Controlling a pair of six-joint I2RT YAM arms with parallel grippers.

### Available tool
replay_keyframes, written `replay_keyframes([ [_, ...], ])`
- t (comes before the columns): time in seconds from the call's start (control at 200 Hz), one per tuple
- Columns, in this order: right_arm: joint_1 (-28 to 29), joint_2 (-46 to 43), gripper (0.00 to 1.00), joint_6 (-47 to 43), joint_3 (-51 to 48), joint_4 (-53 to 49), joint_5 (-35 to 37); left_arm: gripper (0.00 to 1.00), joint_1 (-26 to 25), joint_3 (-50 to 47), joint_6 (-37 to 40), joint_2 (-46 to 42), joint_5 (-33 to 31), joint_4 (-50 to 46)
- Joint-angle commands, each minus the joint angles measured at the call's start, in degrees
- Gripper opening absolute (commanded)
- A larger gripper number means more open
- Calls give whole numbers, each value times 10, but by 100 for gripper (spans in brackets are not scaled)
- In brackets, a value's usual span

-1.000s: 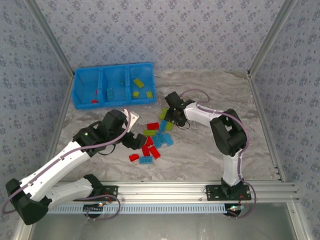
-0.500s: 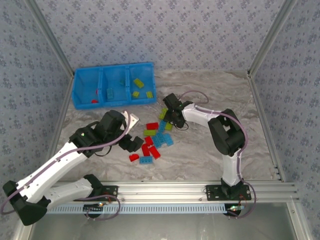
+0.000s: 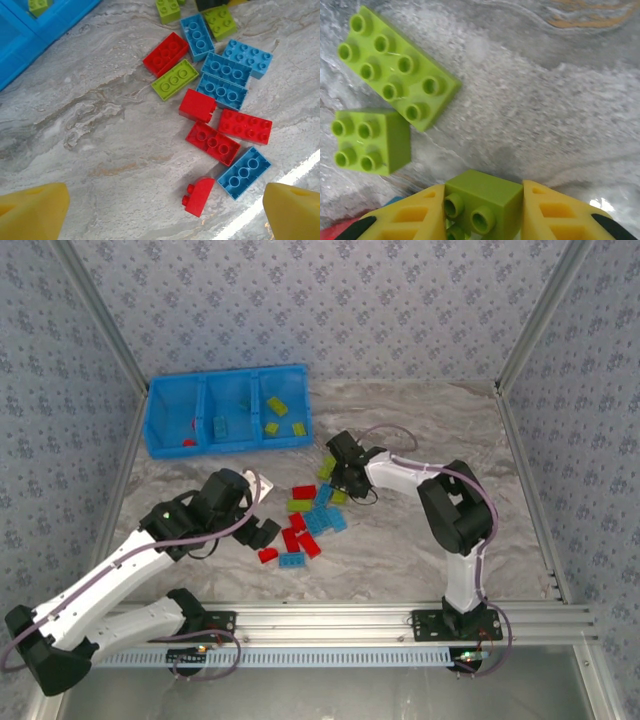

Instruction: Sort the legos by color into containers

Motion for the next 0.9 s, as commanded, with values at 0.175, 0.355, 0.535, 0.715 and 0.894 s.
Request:
replay_keyframes([
  [0.175,37,-150,17,-120,8,-16,113,99,10,-5,-3,-53,-68,7],
  [0.355,70,-118,17,-259,95,63,124,99,72,-23,-15,-97,-60,39],
  [0.535,71,24,18,-367,273,91,155,99,131,-32,-19,-103,-40,55],
  [0.715,66,203,18,-444,502,68,215,99,145,-31,-19,-95,-32,53],
  [0.894,58,333,28,-483,683,25,215,99,147,-36,-16,-93,-40,55],
])
